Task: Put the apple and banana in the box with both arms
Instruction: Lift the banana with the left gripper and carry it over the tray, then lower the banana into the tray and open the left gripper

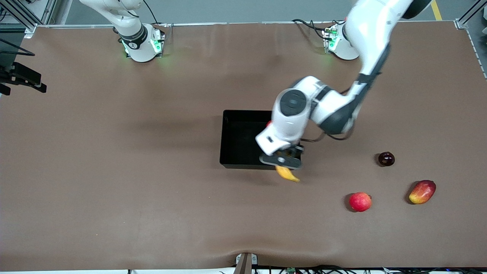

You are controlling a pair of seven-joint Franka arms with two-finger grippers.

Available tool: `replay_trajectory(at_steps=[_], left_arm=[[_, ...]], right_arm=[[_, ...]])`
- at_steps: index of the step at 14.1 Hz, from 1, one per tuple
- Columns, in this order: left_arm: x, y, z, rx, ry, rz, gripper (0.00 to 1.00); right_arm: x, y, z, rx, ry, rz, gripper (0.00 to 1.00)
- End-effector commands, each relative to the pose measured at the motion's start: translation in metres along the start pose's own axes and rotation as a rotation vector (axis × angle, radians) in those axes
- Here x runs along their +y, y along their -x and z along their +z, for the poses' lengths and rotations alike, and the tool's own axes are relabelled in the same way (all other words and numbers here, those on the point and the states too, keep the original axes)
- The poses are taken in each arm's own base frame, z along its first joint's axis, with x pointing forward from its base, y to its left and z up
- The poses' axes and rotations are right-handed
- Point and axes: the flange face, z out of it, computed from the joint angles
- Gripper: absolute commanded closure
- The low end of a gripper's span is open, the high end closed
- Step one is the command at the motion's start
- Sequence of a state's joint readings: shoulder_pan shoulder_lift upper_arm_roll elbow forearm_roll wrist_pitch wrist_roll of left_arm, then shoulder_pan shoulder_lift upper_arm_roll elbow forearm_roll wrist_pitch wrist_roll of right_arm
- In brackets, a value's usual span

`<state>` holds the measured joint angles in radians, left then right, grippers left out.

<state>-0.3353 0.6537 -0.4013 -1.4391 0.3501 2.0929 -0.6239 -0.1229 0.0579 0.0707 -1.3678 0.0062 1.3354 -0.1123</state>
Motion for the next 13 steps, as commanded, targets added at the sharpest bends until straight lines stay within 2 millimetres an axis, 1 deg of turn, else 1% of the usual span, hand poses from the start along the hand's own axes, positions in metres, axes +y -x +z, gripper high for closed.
replay_trajectory(at_steps=[1, 6, 8, 9, 10, 13], left_arm=[[0.036, 0.014, 0.002, 0.021, 0.003, -0.029, 1.00], [0.094, 0.049, 0.004, 0.016, 0.010, -0.055, 1.00], [0.113, 0.062, 0.009, 0.009, 0.010, -0.068, 1.00], [0.120, 0.068, 0.013, 0.005, 0.007, -0.063, 1.00], [0.121, 0.068, 0.017, 0.004, 0.008, -0.061, 1.00], [0.129, 0.065, 0.035, 0.037, 0.072, -0.060, 1.00]], right_arm=[[0.001, 0.007, -0.003, 0.002, 0.011, -0.001, 0.00], [0.003, 0.007, -0.002, 0.000, 0.010, 0.003, 0.00], [0.003, 0.007, -0.002, 0.000, 0.010, 0.003, 0.00], [0.003, 0.007, -0.002, 0.000, 0.010, 0.003, 0.00], [0.003, 0.007, -0.002, 0.000, 0.010, 0.003, 0.00], [0.004, 0.007, -0.002, 0.000, 0.010, 0.004, 0.00]])
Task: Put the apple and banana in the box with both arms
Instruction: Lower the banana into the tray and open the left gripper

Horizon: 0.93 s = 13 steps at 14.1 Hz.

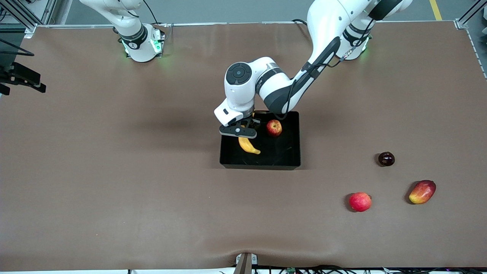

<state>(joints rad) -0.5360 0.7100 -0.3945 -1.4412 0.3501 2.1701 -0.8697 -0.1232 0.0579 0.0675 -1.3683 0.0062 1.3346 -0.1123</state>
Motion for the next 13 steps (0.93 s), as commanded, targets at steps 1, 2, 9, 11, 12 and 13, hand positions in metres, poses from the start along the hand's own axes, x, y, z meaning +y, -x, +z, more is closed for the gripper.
replay_trajectory(at_steps=[1, 2, 9, 11, 12, 13], left_arm=[[0.003, -0.006, 0.017, 0.040, 0.030, -0.005, 1.00], [0.002, -0.007, 0.021, 0.055, 0.025, 0.005, 1.00], [-0.004, 0.000, 0.064, 0.012, -0.006, -0.019, 0.96], [-0.006, 0.003, 0.077, -0.004, -0.018, -0.018, 0.96], [-0.006, 0.003, 0.083, -0.009, -0.021, -0.017, 0.93], [-0.005, 0.005, 0.085, -0.011, -0.022, -0.013, 0.91]], right_arm=[[0.001, 0.007, -0.003, 0.001, 0.010, -0.001, 0.00], [0.001, 0.007, -0.003, 0.002, 0.009, -0.001, 0.00], [0.001, 0.007, -0.002, -0.001, 0.009, 0.000, 0.00], [0.000, 0.007, -0.002, -0.001, 0.009, -0.001, 0.00], [0.000, 0.007, -0.002, -0.001, 0.009, -0.001, 0.00], [0.000, 0.007, -0.002, -0.001, 0.009, -0.001, 0.00]])
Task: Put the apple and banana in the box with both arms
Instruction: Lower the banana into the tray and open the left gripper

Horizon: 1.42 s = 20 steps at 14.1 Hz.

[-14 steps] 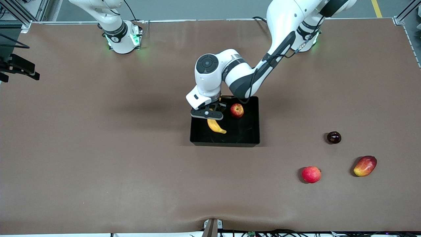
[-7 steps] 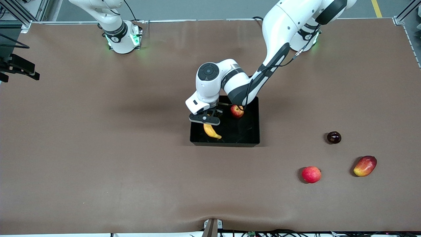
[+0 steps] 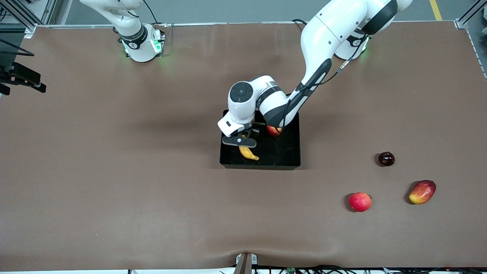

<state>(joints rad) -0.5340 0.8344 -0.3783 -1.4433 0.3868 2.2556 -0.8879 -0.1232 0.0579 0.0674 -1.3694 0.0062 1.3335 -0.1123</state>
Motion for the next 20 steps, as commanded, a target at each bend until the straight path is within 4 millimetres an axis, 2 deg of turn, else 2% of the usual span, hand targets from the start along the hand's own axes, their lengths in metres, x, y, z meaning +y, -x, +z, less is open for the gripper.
replay_trajectory(at_steps=[1, 2, 4, 5, 6, 7, 9, 11, 12, 14, 15, 17, 19, 20], left_arm=[[0.003, 0.002, 0.005, 0.023, -0.012, -0.006, 0.87], [0.002, 0.003, 0.010, 0.016, -0.017, -0.004, 0.86], [0.002, 0.004, 0.016, 0.008, -0.018, -0.006, 0.72], [0.002, 0.004, 0.017, 0.007, -0.018, -0.006, 0.57], [0.002, 0.004, 0.017, 0.007, -0.018, -0.006, 0.32], [0.002, 0.003, 0.013, 0.011, -0.016, -0.007, 0.00], [-0.001, -0.003, 0.004, 0.023, -0.008, -0.022, 0.00], [-0.009, -0.015, -0.021, 0.053, -0.004, -0.050, 0.00], [-0.020, -0.027, -0.044, 0.077, -0.001, -0.072, 0.00], [-0.032, -0.033, -0.086, 0.083, -0.036, -0.096, 0.00], [-0.043, -0.036, -0.115, 0.094, -0.058, -0.109, 0.00], [-0.086, -0.054, -0.158, 0.097, -0.104, -0.166, 0.00], [-0.125, -0.063, -0.200, 0.089, -0.128, -0.239, 0.00], [-0.152, -0.071, -0.219, 0.086, -0.142, -0.283, 0.00]], right_arm=[[0.000, 0.007, -0.002, 0.001, 0.009, -0.001, 0.00], [-0.001, 0.007, -0.003, 0.002, 0.009, -0.003, 0.00], [0.000, 0.007, -0.002, 0.002, 0.009, -0.002, 0.00], [0.000, 0.007, -0.002, 0.001, 0.009, -0.001, 0.00], [0.000, 0.007, -0.002, 0.001, 0.009, 0.000, 0.00], [0.000, 0.007, -0.002, 0.001, 0.009, 0.000, 0.00], [0.001, 0.007, -0.002, 0.001, 0.009, 0.002, 0.00], [0.001, 0.007, -0.002, 0.001, 0.009, 0.002, 0.00], [0.001, 0.007, -0.002, 0.001, 0.009, 0.002, 0.00], [0.001, 0.007, -0.002, 0.001, 0.009, 0.002, 0.00], [0.001, 0.007, -0.002, 0.001, 0.009, 0.002, 0.00], [0.000, 0.007, -0.002, 0.001, 0.009, 0.000, 0.00], [0.000, 0.007, -0.002, 0.001, 0.009, 0.000, 0.00], [0.000, 0.007, -0.002, 0.001, 0.009, 0.000, 0.00]])
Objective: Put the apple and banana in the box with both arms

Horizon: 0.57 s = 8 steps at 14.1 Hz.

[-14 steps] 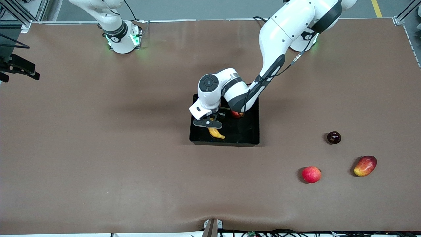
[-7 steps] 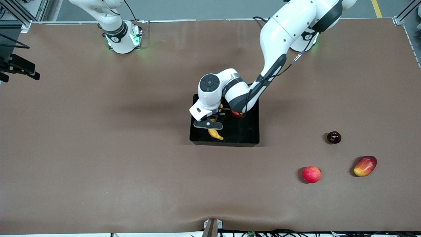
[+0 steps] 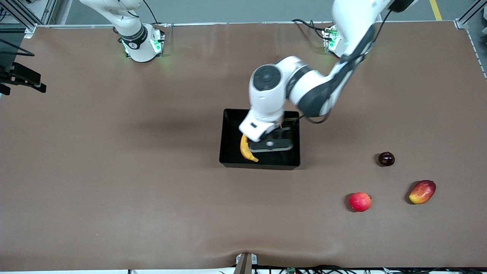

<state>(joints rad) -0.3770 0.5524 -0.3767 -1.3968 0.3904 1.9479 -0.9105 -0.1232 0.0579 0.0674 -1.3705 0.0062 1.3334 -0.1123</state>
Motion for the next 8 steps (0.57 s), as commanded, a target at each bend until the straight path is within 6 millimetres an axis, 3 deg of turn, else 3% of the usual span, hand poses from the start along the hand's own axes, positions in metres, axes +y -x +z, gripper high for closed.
replay_trajectory(at_steps=[1, 3, 8], left_arm=[[-0.062, -0.023, -0.042, -0.011, -0.028, -0.101, 0.00], [-0.102, -0.041, -0.073, 0.001, -0.013, -0.140, 0.00], [-0.198, -0.065, -0.122, -0.026, -0.029, -0.137, 0.00]], right_arm=[[0.000, 0.007, -0.003, 0.002, 0.009, 0.000, 0.00], [0.000, 0.007, -0.003, 0.002, 0.009, 0.000, 0.00], [-0.002, 0.007, -0.003, 0.002, 0.009, -0.003, 0.00]])
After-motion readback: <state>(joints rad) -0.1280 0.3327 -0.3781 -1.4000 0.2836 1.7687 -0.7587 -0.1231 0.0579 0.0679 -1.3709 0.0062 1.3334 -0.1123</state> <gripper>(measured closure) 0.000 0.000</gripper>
